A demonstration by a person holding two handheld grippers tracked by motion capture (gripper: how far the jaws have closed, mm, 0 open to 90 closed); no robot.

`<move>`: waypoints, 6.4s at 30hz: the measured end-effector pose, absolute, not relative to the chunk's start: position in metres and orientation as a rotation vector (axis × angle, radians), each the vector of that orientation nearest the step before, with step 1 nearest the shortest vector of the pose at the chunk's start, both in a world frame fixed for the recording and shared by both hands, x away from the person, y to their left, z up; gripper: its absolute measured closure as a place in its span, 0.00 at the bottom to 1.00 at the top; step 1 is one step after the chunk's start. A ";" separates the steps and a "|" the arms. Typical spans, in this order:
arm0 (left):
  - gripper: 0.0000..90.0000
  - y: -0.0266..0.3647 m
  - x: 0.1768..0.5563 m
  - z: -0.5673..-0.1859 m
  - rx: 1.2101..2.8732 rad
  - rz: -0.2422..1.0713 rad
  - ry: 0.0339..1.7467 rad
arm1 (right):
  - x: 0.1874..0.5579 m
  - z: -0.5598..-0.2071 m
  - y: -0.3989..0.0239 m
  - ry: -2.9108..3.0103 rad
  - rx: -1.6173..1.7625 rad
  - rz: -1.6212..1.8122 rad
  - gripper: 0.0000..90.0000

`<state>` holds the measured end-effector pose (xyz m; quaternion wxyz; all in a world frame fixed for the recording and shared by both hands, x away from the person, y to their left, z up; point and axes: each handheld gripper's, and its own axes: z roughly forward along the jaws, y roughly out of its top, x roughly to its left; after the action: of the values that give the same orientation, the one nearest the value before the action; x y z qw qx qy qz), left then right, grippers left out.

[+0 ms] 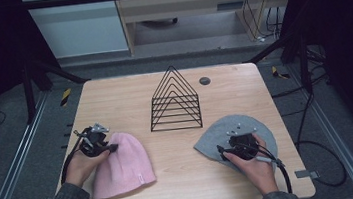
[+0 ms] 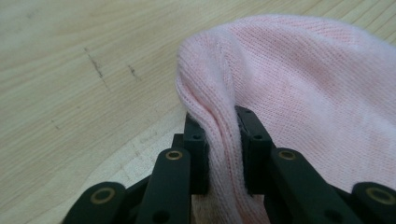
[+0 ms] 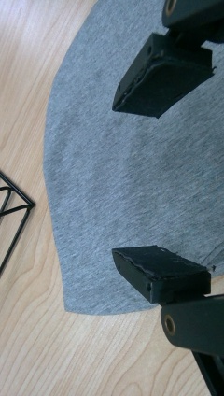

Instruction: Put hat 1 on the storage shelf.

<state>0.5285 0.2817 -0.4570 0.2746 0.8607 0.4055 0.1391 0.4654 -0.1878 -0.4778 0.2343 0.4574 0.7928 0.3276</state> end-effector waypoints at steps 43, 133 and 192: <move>0.86 0.216 0.474 -0.276 2.087 0.658 0.646 | 0.472 -0.394 -0.043 2.462 0.793 1.198 0.48; 0.85 0.131 0.632 -0.206 2.056 0.627 0.650 | 0.607 -0.293 -0.122 2.253 0.992 1.227 0.93; 0.85 0.110 0.603 -0.298 2.054 0.567 0.609 | 0.581 -0.380 -0.143 2.275 1.112 1.026 0.59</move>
<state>0.6029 0.1100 -0.2982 0.4464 0.8293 0.2461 0.2291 0.5813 -0.1425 -0.3802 0.2034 0.3987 0.8152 0.3677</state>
